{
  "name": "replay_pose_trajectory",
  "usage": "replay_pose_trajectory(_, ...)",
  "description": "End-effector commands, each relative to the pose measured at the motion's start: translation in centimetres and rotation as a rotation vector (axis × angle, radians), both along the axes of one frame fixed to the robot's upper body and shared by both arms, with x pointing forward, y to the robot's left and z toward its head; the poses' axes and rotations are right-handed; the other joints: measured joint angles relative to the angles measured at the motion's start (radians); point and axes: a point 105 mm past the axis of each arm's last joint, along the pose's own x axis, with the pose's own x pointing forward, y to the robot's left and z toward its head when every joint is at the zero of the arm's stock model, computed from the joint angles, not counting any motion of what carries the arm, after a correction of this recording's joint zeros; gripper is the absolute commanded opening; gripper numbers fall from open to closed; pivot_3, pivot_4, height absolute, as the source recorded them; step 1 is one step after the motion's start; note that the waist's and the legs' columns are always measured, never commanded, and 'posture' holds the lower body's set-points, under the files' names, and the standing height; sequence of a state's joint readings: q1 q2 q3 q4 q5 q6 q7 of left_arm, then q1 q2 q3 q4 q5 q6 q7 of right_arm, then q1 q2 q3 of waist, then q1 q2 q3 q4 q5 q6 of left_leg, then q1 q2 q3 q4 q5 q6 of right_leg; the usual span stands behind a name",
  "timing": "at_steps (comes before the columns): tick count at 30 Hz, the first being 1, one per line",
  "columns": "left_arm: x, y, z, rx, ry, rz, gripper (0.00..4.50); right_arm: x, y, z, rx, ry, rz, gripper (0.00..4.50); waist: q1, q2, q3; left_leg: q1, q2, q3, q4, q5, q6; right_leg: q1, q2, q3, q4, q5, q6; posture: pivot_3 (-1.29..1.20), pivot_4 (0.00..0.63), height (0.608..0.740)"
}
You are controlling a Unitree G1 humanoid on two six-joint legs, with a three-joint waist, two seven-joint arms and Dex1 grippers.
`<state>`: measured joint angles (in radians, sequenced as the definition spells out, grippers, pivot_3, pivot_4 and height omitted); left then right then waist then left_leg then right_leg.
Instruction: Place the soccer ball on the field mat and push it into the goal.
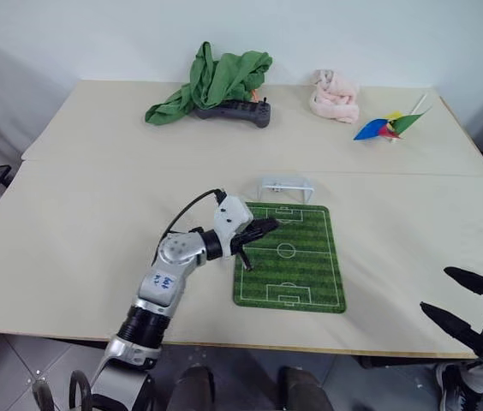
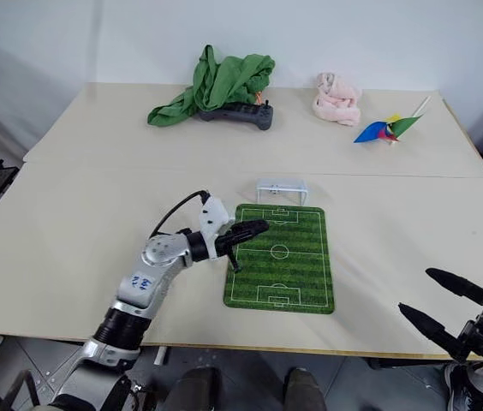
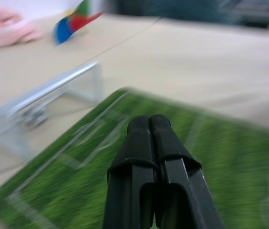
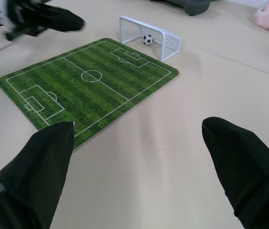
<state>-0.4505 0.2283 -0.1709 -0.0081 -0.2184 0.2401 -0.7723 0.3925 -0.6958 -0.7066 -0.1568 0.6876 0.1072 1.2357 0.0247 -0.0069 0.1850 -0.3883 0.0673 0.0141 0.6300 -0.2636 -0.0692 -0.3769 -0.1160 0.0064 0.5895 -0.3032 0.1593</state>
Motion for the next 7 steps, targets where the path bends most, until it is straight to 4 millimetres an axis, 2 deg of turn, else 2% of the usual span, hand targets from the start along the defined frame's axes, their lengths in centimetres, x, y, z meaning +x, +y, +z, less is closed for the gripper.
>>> replay_pose_trajectory(1,-1.4,2.1,0.7,-0.044,0.057,-0.052,0.02,0.3,-0.4,0.7,-0.024,-0.021,0.01,4.5,-0.001,0.0,0.0,0.0,0.0,0.0,0.0,0.0,0.0,0.0,0.0,0.0,0.0,0.0,0.0,0.0,0.15,0.74)
replay_pose_trajectory(4,-1.0,4.8,-0.4,0.007,0.079,0.017,0.61,1.0,-0.6,0.9,-0.031,-0.025,0.018,4.5,-0.005,0.0,0.0,0.001,0.0,0.0,0.0,-0.001,0.002,0.0,0.0,0.0,0.002,0.0,0.0,0.0,0.15,0.74)
replay_pose_trajectory(5,-0.2,5.9,-0.8,0.047,0.044,0.082,0.88,1.2,-0.6,1.0,-0.034,-0.026,0.021,4.5,-0.005,0.0,0.0,0.001,0.0,0.0,0.001,-0.001,0.002,0.0,0.0,0.0,0.002,0.0,-0.001,0.0,0.15,0.74)
replay_pose_trajectory(7,0.2,7.1,-1.0,0.085,0.0,0.117,1.53,1.6,-0.7,1.2,-0.038,-0.028,0.028,4.5,-0.004,0.001,0.0,0.001,0.0,0.0,0.002,0.0,0.003,0.001,0.0,0.0,0.002,-0.005,-0.01,0.0,0.15,0.74)
